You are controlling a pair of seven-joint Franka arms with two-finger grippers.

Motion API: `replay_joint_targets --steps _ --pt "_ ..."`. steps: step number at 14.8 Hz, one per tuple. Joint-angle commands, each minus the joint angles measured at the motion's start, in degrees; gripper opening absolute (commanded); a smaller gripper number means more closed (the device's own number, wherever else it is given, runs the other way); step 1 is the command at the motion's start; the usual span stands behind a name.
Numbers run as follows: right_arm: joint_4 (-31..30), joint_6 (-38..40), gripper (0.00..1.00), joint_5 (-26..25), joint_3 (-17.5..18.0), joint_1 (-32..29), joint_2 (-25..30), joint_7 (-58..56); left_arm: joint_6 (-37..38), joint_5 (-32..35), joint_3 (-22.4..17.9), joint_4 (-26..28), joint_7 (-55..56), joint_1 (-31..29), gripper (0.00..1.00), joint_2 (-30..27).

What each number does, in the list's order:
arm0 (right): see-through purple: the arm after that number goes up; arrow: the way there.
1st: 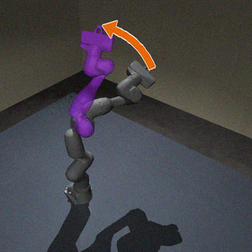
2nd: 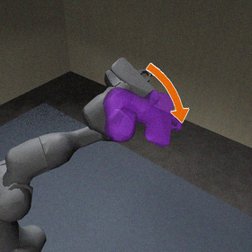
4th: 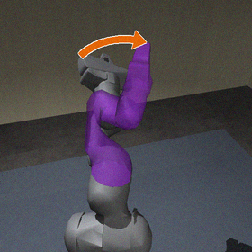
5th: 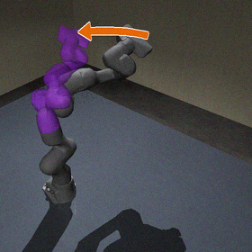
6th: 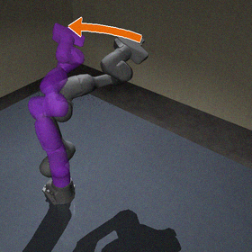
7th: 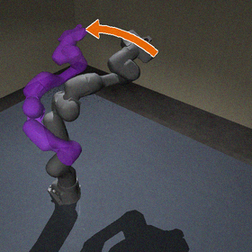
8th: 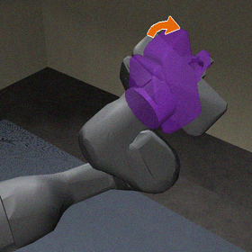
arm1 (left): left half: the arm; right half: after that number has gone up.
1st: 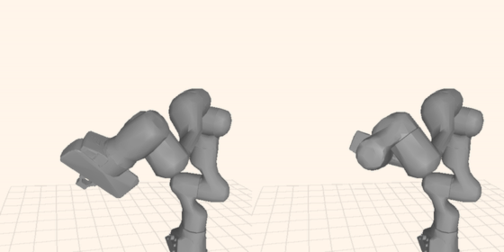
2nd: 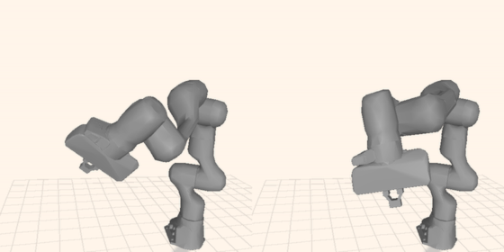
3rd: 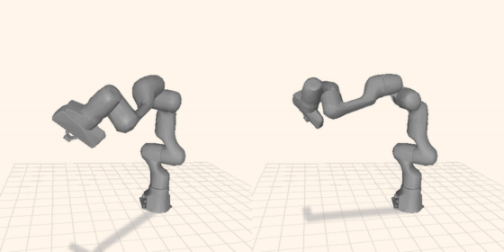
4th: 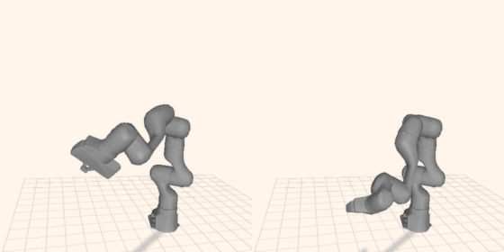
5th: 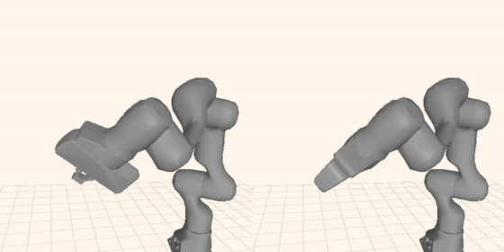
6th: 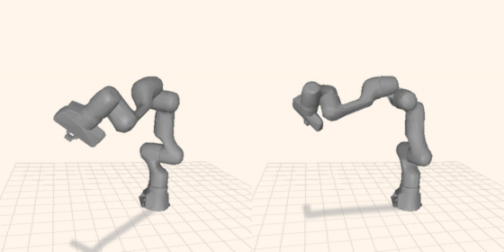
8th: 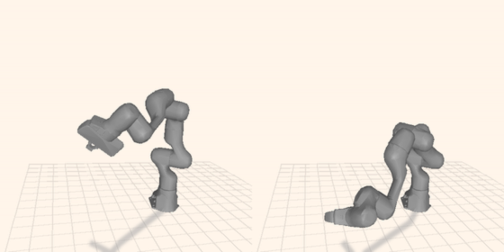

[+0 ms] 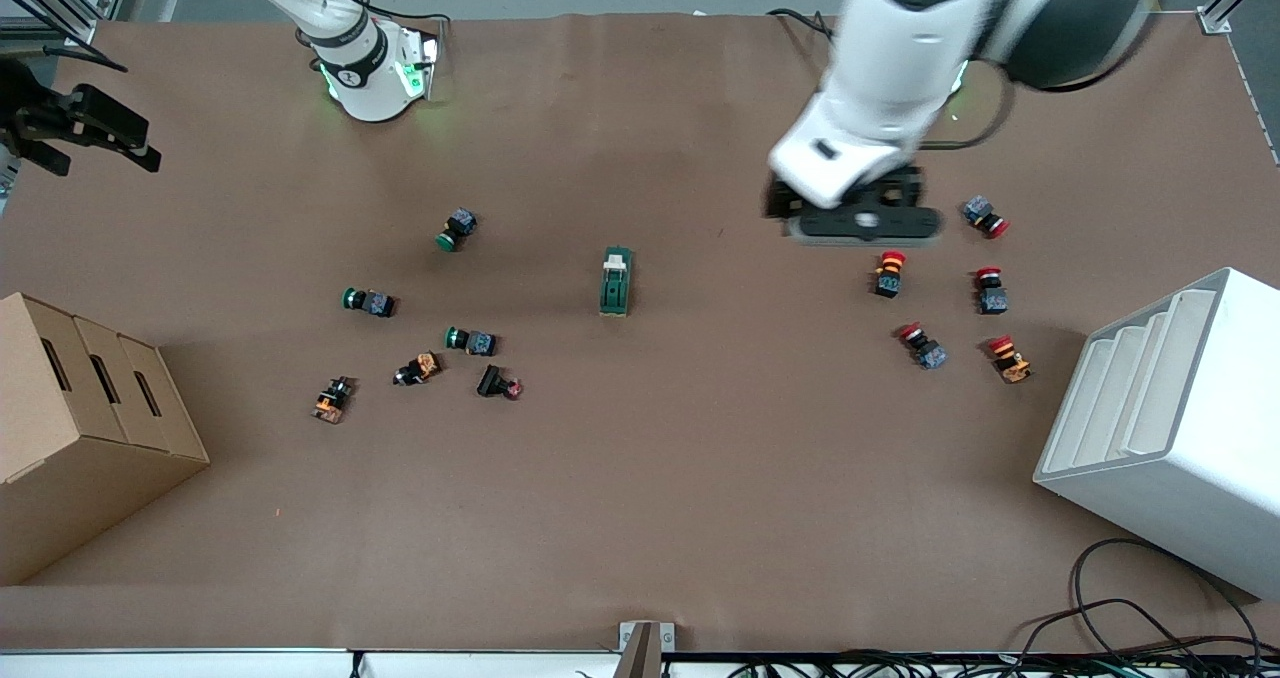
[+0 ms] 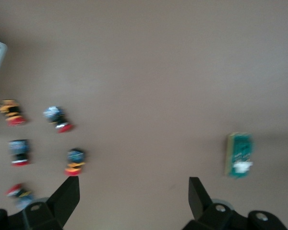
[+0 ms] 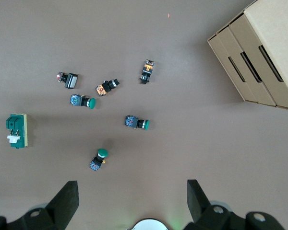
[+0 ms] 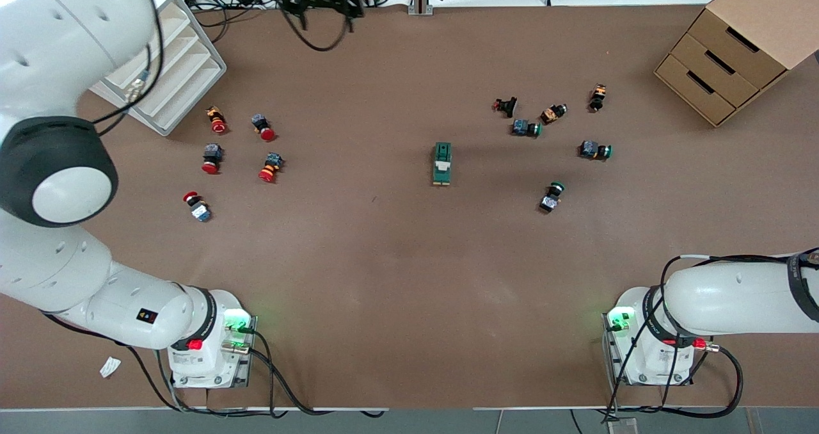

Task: Close load switch with both arms
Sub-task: 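Lower the left gripper onto the green switch base and hold it, then reach the right gripper to the white switch handle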

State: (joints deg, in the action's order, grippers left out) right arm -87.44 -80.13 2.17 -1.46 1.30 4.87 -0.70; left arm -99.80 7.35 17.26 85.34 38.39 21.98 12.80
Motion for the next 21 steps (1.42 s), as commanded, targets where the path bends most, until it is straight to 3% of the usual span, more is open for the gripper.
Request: replay_joint_targets --steps 1,7,11,14,21 --pt "-0.3 -0.4 1.00 0.2 0.1 -0.6 -0.3 0.0 -4.6 6.7 -0.1 -2.1 12.3 7.3 1.00 5.2" --pt "-0.1 -3.0 1.00 0.1 0.0 -1.1 -9.2 -0.7 -14.7 17.0 -0.1 -1.1 32.7 16.0 1.00 13.6" --pt "-0.8 -4.8 1.00 -0.3 0.0 -0.9 -9.8 -0.7 -21.0 35.1 0.0 -0.4 52.9 22.3 1.00 21.8" --pt "-1.3 -6.4 1.00 0.4 0.1 -0.3 -9.9 1.7 -21.5 45.1 -0.1 -0.2 64.4 26.2 1.00 26.6" --pt "-2.9 -7.1 1.00 5.8 0.6 2.4 -11.6 17.1 -24.4 66.1 -0.1 12.2 87.6 30.0 0.98 28.2"
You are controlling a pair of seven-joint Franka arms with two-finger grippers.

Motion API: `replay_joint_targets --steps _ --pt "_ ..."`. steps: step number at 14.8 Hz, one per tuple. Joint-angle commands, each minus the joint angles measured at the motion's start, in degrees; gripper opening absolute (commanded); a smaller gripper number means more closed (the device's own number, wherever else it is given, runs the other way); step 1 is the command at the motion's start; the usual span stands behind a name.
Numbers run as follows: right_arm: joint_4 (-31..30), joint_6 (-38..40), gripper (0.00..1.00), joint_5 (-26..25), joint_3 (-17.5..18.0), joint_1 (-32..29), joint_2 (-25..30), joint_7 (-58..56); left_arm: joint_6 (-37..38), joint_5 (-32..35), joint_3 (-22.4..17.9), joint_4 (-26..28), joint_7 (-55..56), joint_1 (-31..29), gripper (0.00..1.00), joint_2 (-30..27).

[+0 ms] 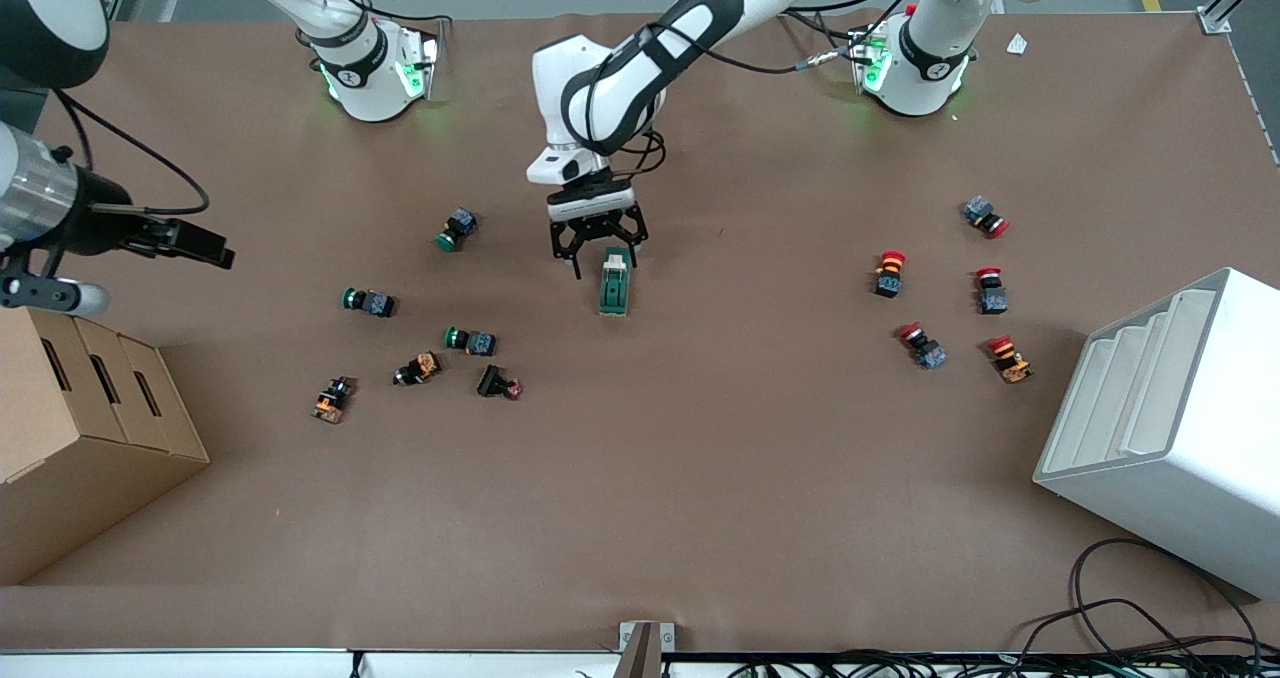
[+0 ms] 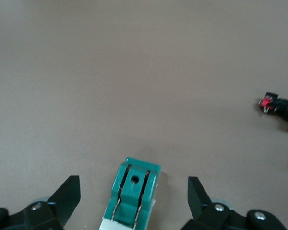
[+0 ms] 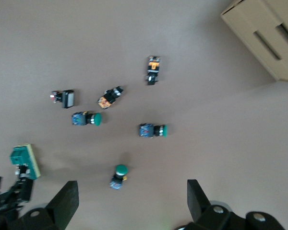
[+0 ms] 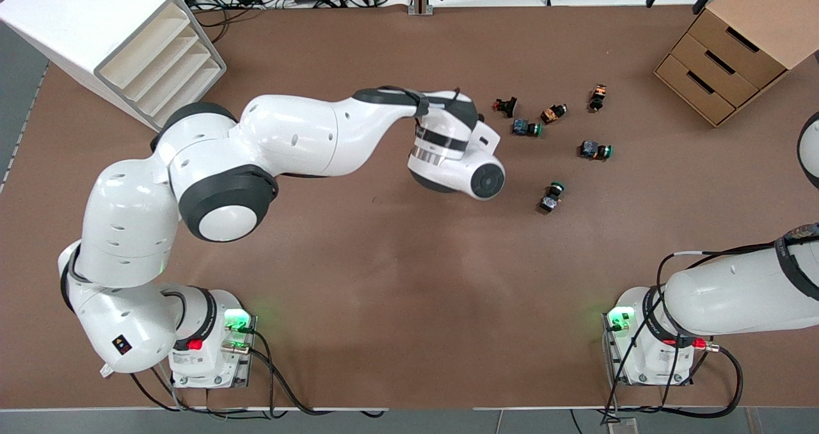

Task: Close load switch with both arms
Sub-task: 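Reach the right gripper to the white switch handle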

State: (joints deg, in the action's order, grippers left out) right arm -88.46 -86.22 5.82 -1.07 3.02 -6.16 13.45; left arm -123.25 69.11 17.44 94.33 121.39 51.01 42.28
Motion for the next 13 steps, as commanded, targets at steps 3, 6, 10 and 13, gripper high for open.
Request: replay_joint_targets --steps 3,6,10,13 --pt "-3.7 -5.3 1.00 2.4 0.3 3.6 -1.7 10.6 -1.0 14.3 -0.3 6.1 12.5 1.8 0.98 0.8" --pt "-3.9 -6.7 1.00 6.7 0.2 5.3 -3.7 14.3 -0.3 22.1 -0.3 7.3 20.1 3.3 0.98 2.9" --pt "-4.0 -12.2 1.00 7.4 0.3 13.7 -9.1 26.8 2.1 25.2 -0.5 7.3 20.5 4.6 0.98 4.9" --pt "-4.0 -16.3 1.00 11.4 0.3 19.4 -13.6 31.9 4.1 26.2 -0.5 7.3 20.6 5.0 0.98 6.1"
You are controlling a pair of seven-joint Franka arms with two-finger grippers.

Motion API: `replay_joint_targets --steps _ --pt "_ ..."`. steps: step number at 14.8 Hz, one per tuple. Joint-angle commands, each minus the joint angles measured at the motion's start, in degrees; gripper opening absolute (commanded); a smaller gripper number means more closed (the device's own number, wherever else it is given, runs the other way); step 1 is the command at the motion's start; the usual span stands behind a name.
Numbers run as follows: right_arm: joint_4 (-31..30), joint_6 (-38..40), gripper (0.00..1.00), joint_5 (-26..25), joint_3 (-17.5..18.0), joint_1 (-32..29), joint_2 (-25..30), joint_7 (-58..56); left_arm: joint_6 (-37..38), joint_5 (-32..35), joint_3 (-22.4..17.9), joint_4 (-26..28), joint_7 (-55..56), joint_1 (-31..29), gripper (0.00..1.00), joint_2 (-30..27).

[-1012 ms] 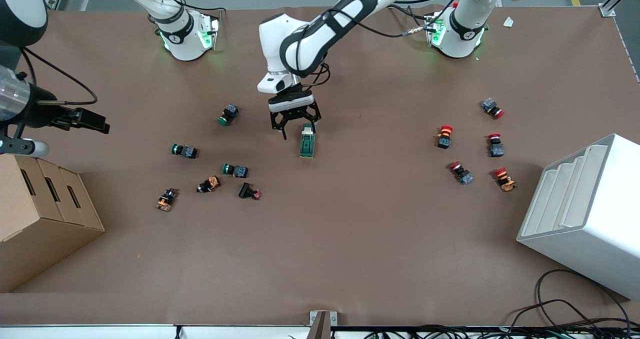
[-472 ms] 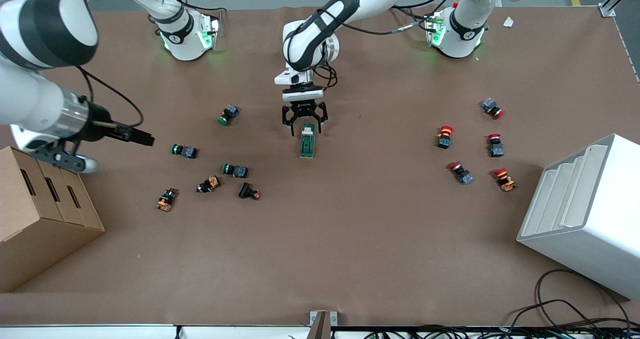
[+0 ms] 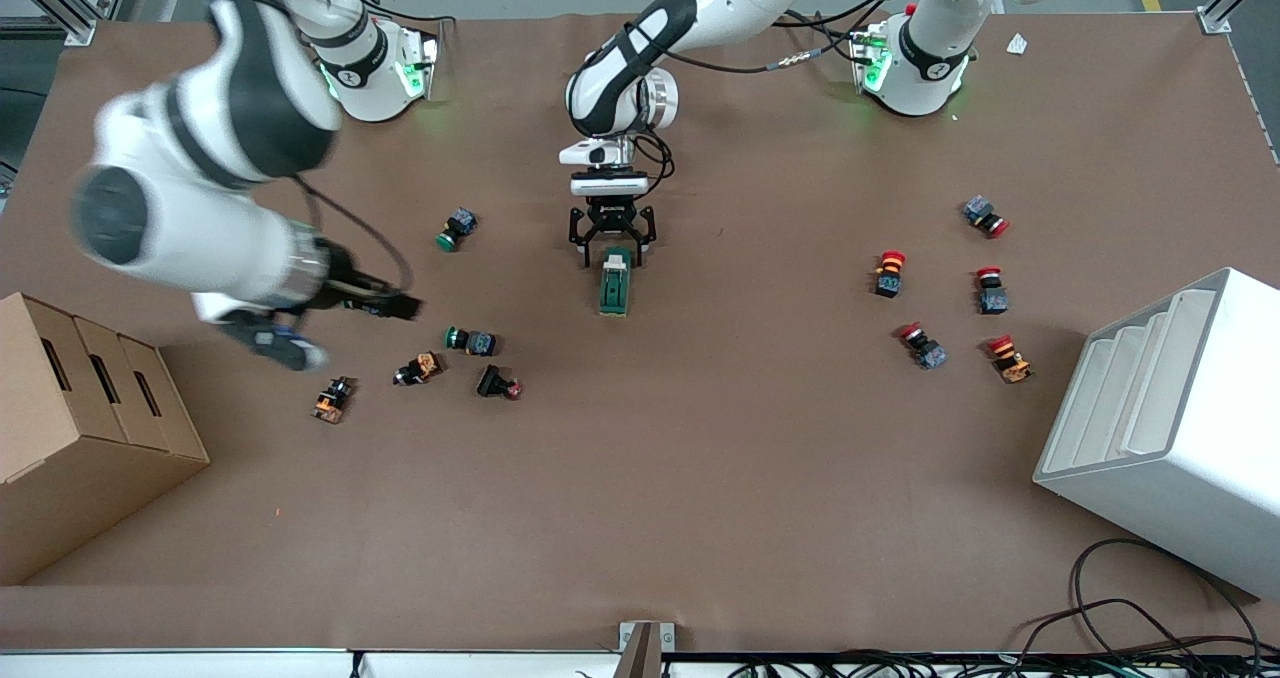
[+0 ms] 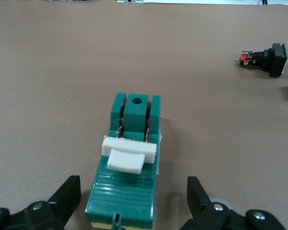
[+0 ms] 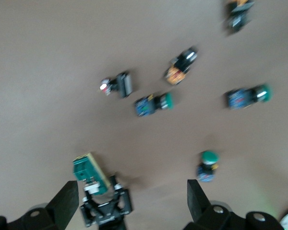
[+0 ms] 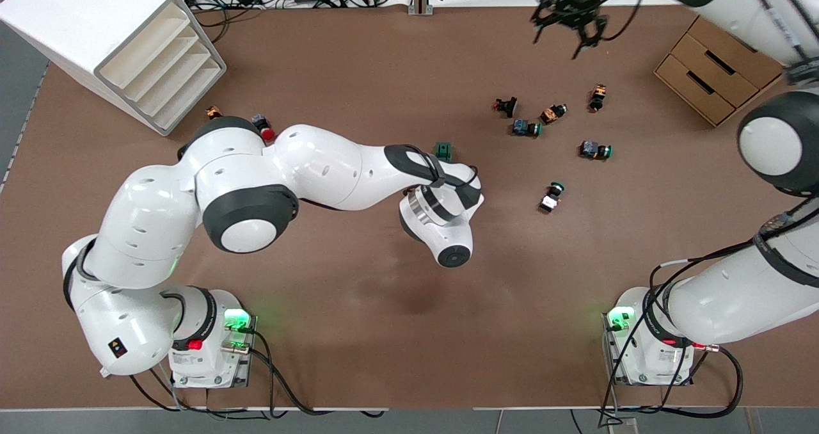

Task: Close load switch with both arms
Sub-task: 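Reach the right gripper to the white switch handle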

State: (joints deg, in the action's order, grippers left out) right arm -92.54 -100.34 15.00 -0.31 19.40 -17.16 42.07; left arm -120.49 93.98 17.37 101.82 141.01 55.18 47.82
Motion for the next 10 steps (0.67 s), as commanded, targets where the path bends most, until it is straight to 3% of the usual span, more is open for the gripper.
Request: replay_joint_targets --steps 1,3,7,10 --pt "0.0 -4.0 1.00 2.3 -0.5 4.7 -4.1 4.9 1.3 1.6 -0.5 -0.2 0.9 1.2 0.98 0.7" --pt "-1.9 -9.7 1.00 2.3 -0.5 8.8 -6.5 9.6 1.7 2.3 -0.7 -0.2 1.0 1.4 0.98 1.1" --pt "-12.2 -28.1 1.00 2.3 -0.5 18.4 -7.4 18.7 3.5 3.8 -0.7 -0.2 3.6 2.2 0.98 2.8" --pt "-14.2 -31.9 1.00 2.4 -0.4 23.1 -9.4 21.0 4.2 4.0 -0.7 -0.3 3.9 2.3 0.99 3.2"
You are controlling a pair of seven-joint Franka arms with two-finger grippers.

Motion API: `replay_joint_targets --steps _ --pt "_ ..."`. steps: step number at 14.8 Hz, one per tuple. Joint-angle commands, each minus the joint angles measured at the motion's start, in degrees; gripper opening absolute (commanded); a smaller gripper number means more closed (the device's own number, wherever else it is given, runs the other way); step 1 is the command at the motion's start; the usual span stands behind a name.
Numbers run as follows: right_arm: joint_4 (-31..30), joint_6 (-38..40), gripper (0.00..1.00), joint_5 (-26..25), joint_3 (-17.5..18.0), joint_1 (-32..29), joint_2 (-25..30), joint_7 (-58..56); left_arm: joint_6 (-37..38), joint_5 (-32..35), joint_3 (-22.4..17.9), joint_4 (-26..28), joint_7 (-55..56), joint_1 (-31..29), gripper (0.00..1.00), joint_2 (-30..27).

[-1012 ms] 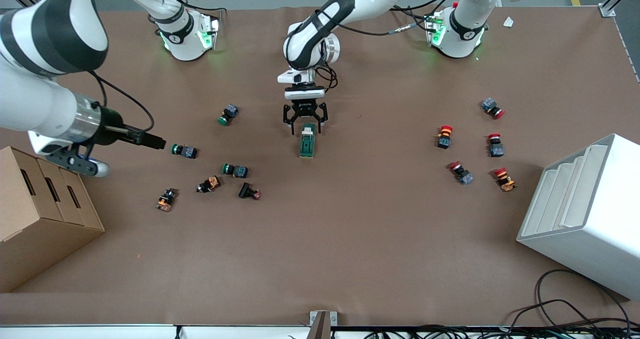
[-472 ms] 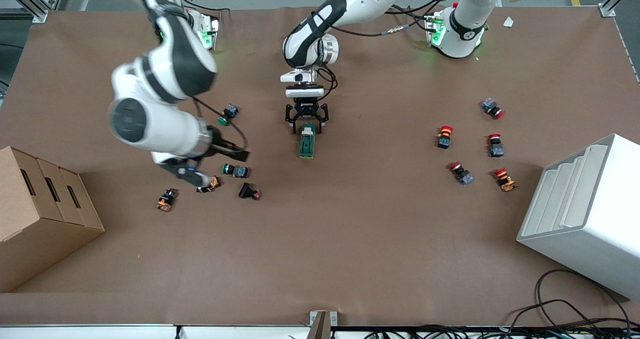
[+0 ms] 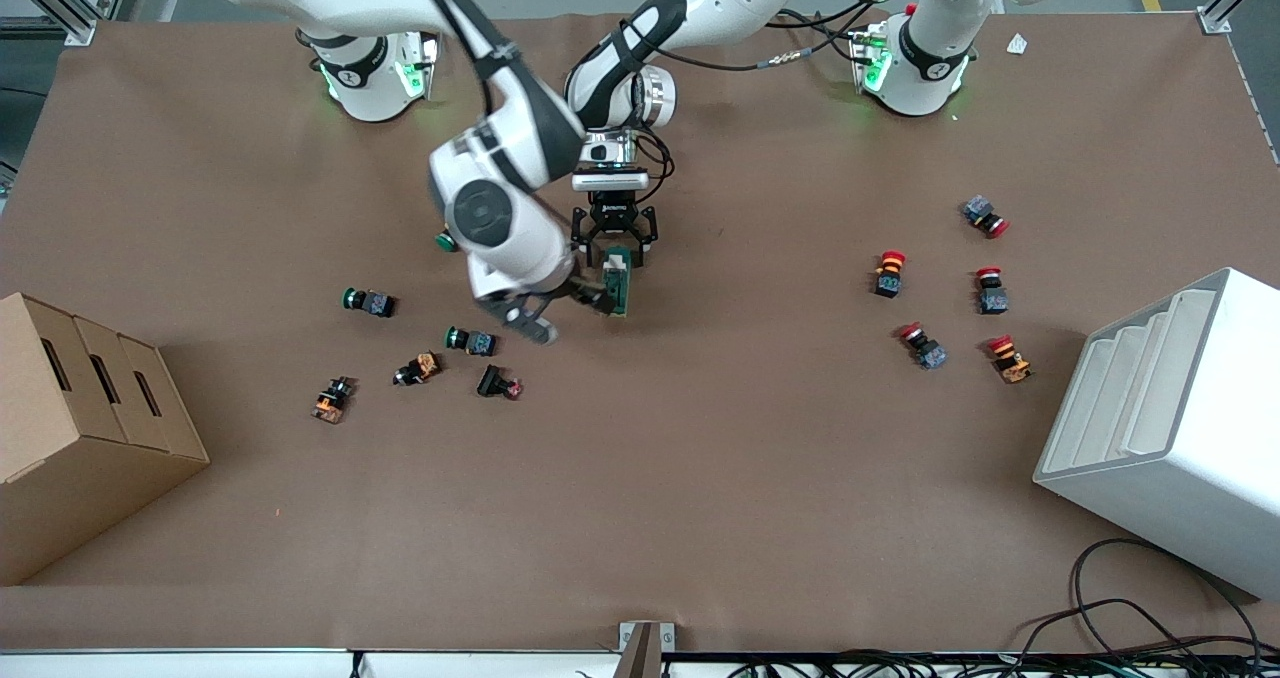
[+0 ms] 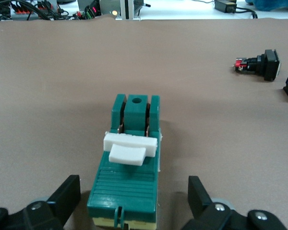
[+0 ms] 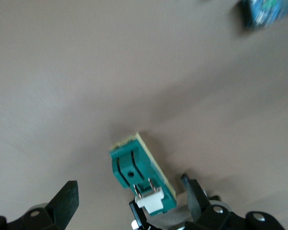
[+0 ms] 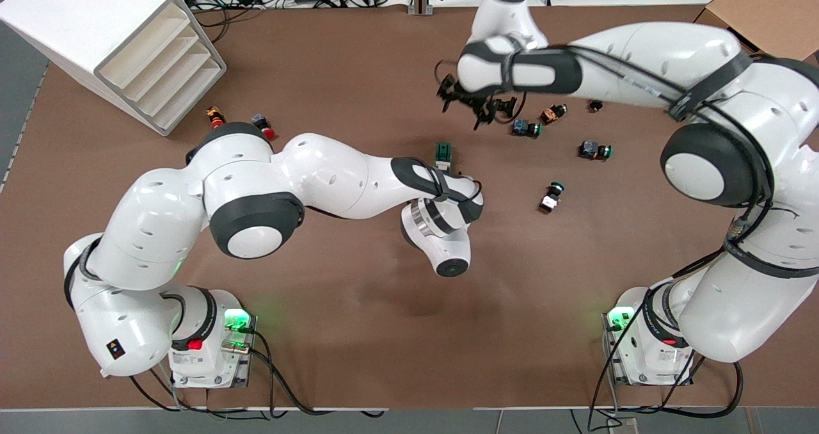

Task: Close load switch with both arms
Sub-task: 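Reach the right gripper to the white switch handle, then push the white handle down into the contacts with the right gripper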

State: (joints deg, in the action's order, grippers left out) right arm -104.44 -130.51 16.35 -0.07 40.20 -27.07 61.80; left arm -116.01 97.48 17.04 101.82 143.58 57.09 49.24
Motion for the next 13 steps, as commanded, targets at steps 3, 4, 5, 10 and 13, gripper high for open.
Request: replay_joint_targets --steps 3,4,5,10,13 --pt "-2.3 -1.8 1.00 1.1 -0.6 5.1 -1.4 3.9 -0.3 0.6 -0.3 -0.4 1.3 0.5 0.99 2.2" --pt "-2.3 -1.8 1.00 1.1 -0.5 5.6 -1.8 3.9 -0.3 0.8 -0.3 -0.5 1.3 0.5 0.99 2.5" --pt "-2.3 -1.8 1.00 1.1 -0.4 5.8 -1.9 3.9 -0.3 1.9 -0.3 -0.6 1.4 0.4 0.99 2.7" --pt "-2.1 -7.8 1.00 5.0 -0.5 8.3 -5.0 4.5 -0.3 2.5 -0.2 -0.4 1.5 0.3 0.99 3.0" --pt "-1.7 -10.6 1.00 5.1 -0.5 9.2 -7.3 5.4 -0.3 2.5 -0.2 -0.6 1.6 0.3 0.99 3.4"
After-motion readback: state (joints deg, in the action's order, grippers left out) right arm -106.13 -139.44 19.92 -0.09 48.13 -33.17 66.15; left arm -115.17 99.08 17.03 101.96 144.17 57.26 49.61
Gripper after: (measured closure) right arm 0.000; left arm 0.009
